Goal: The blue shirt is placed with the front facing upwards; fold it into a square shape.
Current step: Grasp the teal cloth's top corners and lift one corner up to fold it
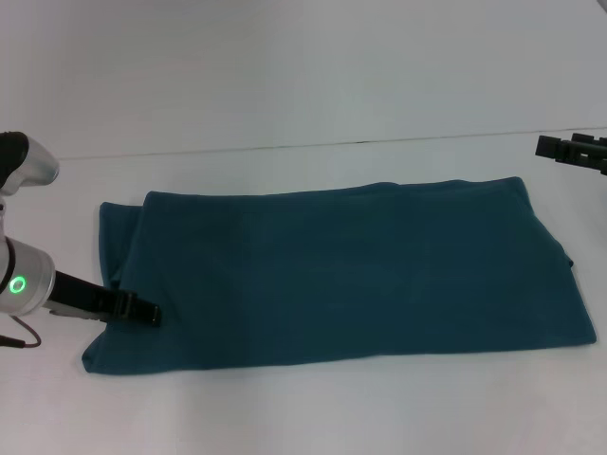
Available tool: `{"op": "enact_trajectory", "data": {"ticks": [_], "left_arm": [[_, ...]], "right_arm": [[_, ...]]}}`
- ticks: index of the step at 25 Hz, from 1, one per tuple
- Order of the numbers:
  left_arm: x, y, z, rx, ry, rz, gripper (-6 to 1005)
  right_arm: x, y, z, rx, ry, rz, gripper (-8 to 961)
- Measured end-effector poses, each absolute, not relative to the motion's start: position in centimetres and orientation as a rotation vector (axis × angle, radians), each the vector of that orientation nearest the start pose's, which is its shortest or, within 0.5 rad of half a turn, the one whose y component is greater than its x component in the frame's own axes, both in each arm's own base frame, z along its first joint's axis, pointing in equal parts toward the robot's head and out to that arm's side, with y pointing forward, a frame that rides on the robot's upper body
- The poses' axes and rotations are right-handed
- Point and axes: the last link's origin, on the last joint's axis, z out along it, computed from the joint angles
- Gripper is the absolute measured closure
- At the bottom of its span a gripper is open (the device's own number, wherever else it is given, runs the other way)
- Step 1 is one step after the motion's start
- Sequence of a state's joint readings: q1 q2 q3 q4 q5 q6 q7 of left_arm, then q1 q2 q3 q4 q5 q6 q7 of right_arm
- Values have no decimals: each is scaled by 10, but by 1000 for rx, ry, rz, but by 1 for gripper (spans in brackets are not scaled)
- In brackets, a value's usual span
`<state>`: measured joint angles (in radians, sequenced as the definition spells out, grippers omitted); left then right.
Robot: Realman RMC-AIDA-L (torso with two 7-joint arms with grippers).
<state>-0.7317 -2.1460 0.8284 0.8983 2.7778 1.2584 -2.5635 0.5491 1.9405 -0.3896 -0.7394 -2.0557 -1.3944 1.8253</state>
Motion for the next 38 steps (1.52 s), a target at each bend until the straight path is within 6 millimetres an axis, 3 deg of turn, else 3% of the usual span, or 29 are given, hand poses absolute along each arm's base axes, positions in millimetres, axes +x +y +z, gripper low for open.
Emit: {"op": "enact_trajectory", "data": {"ticks": [12, 17, 28, 38], "left_arm": [[-256, 398, -1, -2194, -1441, 154, 459], [-255, 398, 0, -2195, -1439, 154, 702], [-256, 400, 1, -2189, -1433, 156, 898], [-270, 398, 14, -2145, -1447, 156, 967]], "right_arm": [[311, 376, 120, -2138, 1097, 736, 38], [311, 376, 120, -2135, 1096, 738, 38], [311, 376, 121, -2135, 1096, 740, 37], [311, 376, 114, -2139, 1105, 731, 37]]}}
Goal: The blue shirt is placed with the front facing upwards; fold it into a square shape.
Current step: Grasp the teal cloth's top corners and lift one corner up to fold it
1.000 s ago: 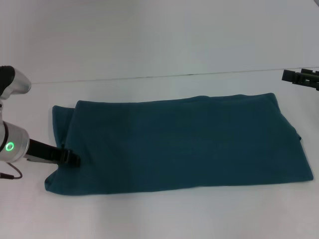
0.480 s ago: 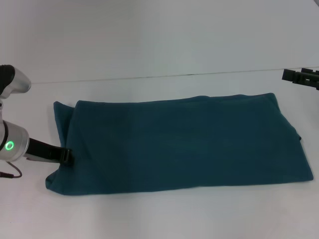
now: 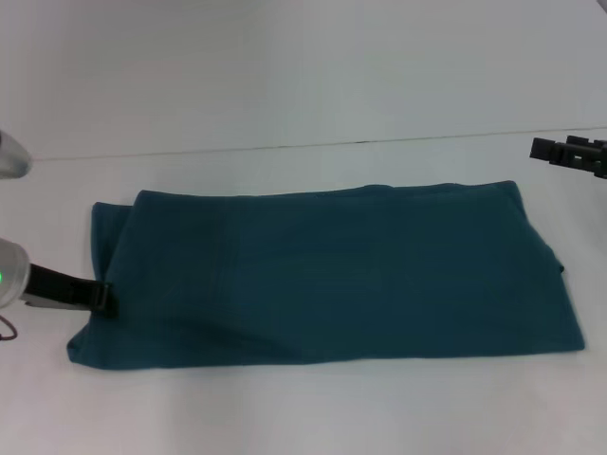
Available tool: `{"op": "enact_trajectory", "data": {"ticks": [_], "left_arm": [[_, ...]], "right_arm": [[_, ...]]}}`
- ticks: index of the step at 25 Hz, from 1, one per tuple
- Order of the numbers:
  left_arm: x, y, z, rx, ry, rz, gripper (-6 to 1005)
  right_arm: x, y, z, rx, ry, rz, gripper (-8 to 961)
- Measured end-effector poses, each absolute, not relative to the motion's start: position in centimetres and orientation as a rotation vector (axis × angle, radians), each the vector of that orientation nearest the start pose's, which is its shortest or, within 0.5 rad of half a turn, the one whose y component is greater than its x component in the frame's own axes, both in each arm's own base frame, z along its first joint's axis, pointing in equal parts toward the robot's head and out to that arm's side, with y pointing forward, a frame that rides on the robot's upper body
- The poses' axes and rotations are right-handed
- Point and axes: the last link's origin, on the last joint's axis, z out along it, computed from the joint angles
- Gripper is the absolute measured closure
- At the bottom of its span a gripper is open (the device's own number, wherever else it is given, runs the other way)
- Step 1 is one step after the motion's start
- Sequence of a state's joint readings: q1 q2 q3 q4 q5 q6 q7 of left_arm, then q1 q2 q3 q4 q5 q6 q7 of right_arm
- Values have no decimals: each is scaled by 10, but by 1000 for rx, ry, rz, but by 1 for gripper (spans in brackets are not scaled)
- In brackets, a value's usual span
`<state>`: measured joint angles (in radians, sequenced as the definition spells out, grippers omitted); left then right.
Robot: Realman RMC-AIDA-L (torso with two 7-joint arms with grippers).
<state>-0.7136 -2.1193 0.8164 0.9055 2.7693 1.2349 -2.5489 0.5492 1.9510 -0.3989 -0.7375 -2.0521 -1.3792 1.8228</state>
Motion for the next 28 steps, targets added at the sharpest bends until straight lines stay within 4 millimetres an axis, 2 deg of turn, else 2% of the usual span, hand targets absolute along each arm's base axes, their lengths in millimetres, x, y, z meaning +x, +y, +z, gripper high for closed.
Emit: {"op": "enact_trajectory", "data": {"ticks": [20, 24, 28], "left_arm": [[-295, 390, 50, -2090, -1486, 134, 967], [-290, 389, 48, -2120, -1496, 123, 968], [-272, 389, 41, -2206, -1523, 40, 967]], "right_arm": [[297, 375, 83, -2230, 1068, 739, 37], [296, 375, 82, -2234, 1070, 740, 38], [295, 375, 80, -2245, 1069, 732, 38]]}}
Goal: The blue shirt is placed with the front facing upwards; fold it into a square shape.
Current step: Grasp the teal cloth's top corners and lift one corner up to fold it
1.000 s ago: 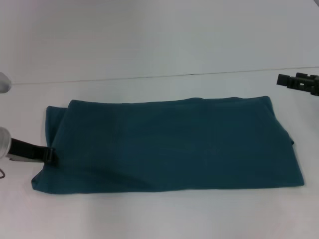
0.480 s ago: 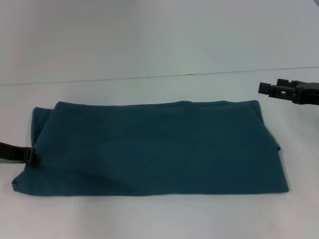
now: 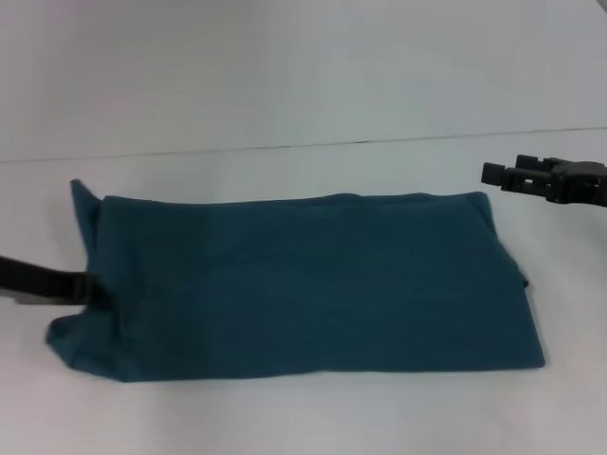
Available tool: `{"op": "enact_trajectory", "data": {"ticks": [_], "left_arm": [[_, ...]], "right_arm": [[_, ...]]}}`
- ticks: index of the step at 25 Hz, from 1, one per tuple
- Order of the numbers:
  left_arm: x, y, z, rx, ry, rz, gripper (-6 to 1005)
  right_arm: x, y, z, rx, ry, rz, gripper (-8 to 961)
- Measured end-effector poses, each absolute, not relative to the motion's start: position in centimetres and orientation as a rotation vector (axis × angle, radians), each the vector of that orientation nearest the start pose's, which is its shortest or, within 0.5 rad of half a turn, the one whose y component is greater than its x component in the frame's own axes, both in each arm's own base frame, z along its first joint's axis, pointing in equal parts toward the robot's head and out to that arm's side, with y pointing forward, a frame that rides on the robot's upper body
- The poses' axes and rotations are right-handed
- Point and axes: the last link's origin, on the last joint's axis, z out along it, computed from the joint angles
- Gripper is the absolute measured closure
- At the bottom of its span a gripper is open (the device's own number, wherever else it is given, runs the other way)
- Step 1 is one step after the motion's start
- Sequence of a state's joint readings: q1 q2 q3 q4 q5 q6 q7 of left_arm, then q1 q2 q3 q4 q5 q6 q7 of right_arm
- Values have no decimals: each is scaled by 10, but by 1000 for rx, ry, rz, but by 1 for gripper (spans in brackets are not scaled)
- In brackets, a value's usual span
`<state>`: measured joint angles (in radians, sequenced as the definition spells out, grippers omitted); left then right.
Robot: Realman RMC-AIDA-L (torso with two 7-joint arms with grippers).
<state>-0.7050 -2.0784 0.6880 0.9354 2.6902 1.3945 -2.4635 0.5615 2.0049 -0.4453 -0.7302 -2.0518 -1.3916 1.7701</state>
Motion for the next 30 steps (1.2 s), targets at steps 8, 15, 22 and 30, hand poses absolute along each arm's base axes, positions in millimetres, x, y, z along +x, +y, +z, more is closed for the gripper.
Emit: {"op": "enact_trajectory", "data": {"ticks": [8, 15, 22, 30], "left_arm": [[-214, 386, 23, -2451, -1574, -266, 967], [-165, 379, 10, -2629, -1583, -555, 966], [-130, 375, -5, -2734, -1566, -749, 966], [-131, 378, -5, -2714, -1568, -755, 966]], "right_arm": [[293, 376, 81, -2262, 1052, 719, 38], [295, 376, 85, -2258, 1047, 707, 38], [298, 376, 90, -2254, 1041, 694, 37], [298, 370, 72, -2319, 1025, 638, 37]]}}
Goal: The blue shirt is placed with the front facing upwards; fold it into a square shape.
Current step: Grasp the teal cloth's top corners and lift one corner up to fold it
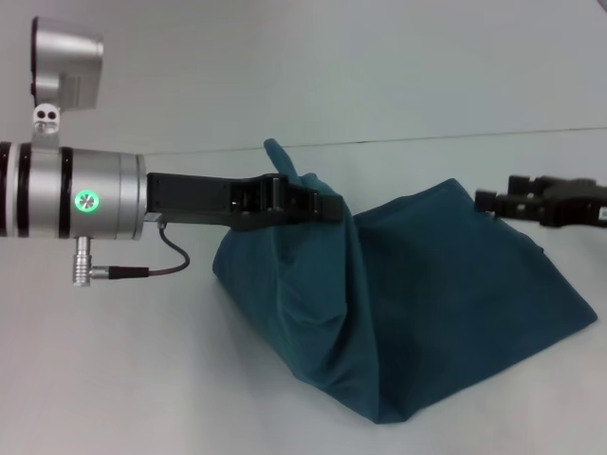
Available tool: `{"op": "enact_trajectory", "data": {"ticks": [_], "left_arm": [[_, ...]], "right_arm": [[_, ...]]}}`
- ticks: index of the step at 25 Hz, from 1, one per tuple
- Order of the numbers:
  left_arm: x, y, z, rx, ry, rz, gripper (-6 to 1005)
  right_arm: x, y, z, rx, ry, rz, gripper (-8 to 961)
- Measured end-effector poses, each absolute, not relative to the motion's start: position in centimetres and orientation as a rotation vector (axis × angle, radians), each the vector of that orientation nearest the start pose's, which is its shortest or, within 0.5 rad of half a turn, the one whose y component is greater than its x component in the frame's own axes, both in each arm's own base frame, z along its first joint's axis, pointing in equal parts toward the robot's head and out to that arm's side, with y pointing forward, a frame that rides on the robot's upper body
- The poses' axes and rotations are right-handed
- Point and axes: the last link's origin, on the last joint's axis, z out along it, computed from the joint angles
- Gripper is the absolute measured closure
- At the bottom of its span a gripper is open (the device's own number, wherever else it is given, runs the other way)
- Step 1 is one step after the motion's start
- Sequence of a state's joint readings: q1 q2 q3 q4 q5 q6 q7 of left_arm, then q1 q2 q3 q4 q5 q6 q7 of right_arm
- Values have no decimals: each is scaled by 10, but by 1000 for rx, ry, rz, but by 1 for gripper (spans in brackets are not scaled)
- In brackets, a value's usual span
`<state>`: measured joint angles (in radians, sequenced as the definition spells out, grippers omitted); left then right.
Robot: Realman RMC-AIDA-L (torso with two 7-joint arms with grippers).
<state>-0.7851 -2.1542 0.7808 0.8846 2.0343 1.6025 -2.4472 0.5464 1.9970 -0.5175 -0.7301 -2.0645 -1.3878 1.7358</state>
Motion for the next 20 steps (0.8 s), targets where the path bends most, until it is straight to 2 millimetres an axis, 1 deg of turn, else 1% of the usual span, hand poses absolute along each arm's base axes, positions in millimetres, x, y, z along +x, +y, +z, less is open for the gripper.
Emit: {"op": "enact_trajectory", "data": {"ticks": [5, 7, 12, 18, 20], "left_arm": [[-136, 380, 1, -2699, -1557, -762, 967], [-138, 381, 3, -2692, -1550, -771, 967], [-144, 383, 12, -2665, -1533, -805, 967], [-151, 383, 21, -2644, -1530, -840, 967], [-154, 382, 24, -2636, -1528, -845, 967]], "right_arm": [[300, 362, 61, -2376, 1001, 610, 38], [300, 358, 53, -2413, 1000, 594, 38], [301, 351, 26, -2484, 1004, 526, 89], [292, 348, 5, -2537, 917, 519, 151], [289, 348, -3, -2558, 895, 507, 230]]}}
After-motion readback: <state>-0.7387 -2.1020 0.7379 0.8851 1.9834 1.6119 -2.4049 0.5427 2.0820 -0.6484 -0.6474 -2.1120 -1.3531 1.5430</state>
